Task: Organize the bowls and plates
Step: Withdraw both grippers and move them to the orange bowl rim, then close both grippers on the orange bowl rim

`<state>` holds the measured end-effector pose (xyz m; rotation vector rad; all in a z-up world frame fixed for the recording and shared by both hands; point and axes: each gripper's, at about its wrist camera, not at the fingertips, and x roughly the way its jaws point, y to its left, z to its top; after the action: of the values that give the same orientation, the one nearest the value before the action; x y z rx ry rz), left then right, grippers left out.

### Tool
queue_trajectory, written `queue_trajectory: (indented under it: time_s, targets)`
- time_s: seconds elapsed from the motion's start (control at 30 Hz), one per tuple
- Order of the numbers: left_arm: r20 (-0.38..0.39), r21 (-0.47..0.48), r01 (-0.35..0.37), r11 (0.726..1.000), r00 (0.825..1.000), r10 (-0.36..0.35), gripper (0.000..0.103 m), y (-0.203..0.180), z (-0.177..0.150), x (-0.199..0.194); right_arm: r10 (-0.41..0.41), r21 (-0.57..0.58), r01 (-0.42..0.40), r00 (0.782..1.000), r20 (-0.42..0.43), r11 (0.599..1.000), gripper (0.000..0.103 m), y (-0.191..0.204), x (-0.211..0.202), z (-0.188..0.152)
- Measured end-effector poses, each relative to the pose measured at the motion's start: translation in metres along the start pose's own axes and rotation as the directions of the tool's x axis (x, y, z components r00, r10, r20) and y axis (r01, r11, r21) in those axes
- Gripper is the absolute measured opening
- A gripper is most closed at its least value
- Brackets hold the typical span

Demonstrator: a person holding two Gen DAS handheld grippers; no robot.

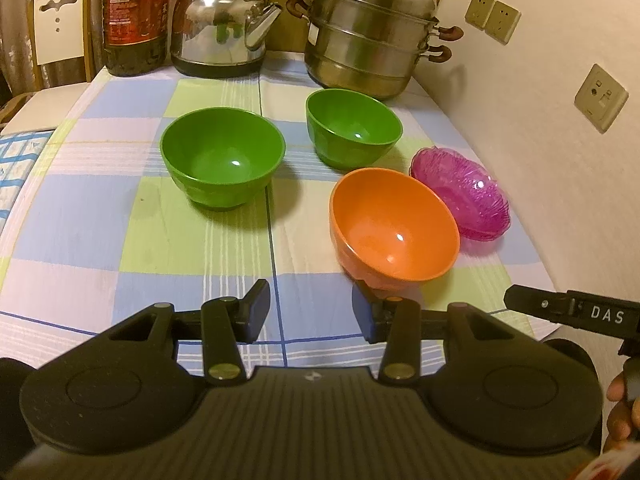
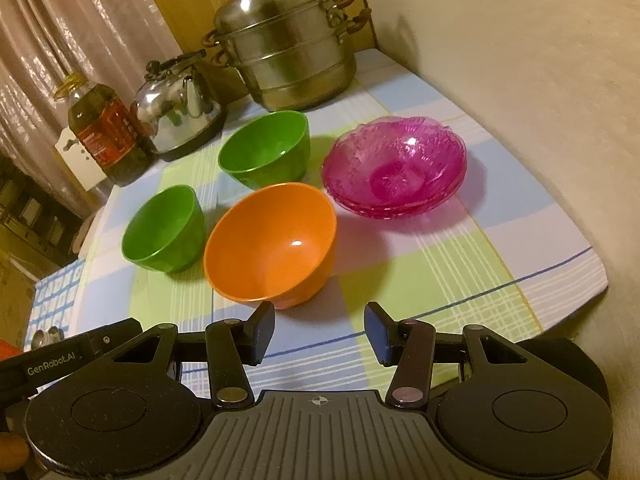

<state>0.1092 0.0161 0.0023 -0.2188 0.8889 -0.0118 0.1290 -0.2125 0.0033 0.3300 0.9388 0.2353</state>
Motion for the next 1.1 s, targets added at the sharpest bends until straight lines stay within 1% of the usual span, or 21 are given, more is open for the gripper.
queue_trajectory:
  time_s: [0.6, 0.9, 1.1]
  targets:
    - [-0.032, -0.053, 0.014, 0.998, 0.999, -0.016, 0.042, 0.008, 0.002, 0.024, -0.027, 0.021, 0.027, 0.999, -0.019, 0.999, 0.05, -0.006, 0.02, 0.004]
    - [-0.043, -0.071, 0.028, 0.997, 0.999, -0.031, 0.042, 0.006, 0.011, 0.044, -0.028, 0.03, 0.029, 0.999, -0.028, 0.999, 0.05, -0.009, 0.033, 0.011]
    - [-0.037, -0.084, 0.037, 0.996, 0.998, -0.041, 0.042, 0.004, 0.018, 0.06, -0.012, 0.049, 0.013, 1.0, -0.021, 0.999, 0.05, -0.01, 0.046, 0.019]
